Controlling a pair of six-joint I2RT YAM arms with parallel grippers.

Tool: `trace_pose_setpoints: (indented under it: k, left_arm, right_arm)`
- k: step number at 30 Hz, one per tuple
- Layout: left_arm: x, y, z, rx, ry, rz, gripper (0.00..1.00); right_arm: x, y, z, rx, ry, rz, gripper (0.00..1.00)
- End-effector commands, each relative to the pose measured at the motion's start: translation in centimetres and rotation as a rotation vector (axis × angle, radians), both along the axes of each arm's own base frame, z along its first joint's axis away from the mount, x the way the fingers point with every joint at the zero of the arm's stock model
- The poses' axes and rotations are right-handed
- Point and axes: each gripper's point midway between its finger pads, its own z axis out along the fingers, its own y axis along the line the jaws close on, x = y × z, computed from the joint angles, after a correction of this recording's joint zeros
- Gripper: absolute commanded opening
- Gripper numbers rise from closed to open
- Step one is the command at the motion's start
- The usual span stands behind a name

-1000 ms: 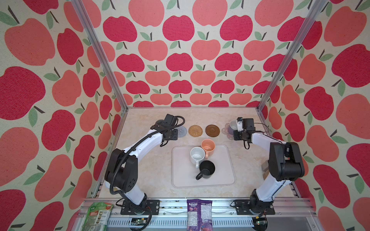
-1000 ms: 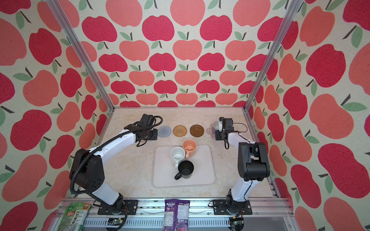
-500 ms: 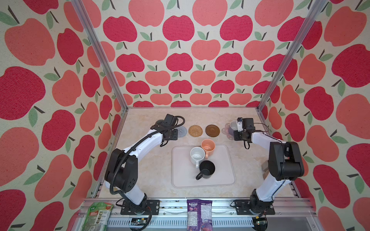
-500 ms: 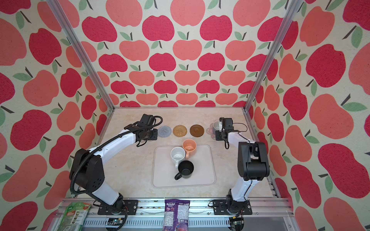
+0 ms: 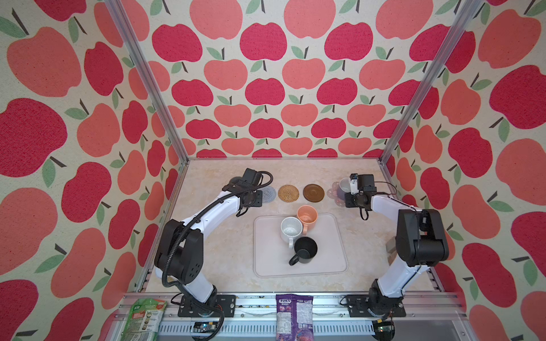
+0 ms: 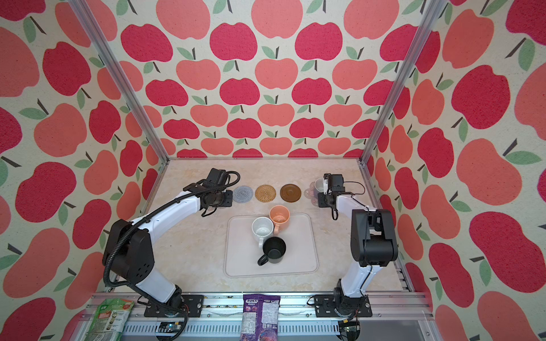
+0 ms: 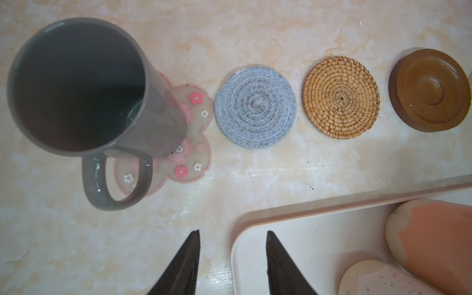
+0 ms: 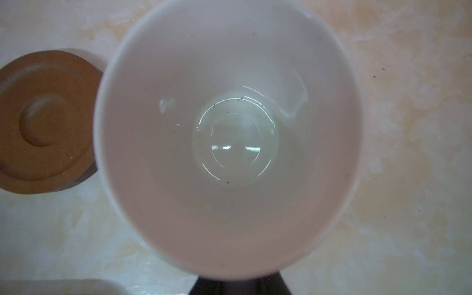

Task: Place cups on coasters
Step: Place the cup on the coaster.

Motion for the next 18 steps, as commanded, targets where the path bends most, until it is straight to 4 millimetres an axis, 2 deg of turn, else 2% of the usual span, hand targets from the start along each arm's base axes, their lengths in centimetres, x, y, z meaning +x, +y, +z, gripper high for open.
trace_pose_setpoints:
  k: [1,7,18]
  left_arm:
    - [0.1,-0.4,0.2,-0.006,0.01,0.006,0.45]
    - [0.1,-0.4,-0.2,-0.001,0.016,0.006,0.45]
    - [0.3,-0.4,-0.5,0.006,0.024,0.002,0.45]
  right_arm:
    - [2.8,0.2,4.3,0.005,-0.147,0.005,0.0]
    - [3.0,0.3,3.8,0.011,-0.136,0.008,0.0]
    - [2.8,0.4,2.4,0.013,-0.068,0.0,0.08]
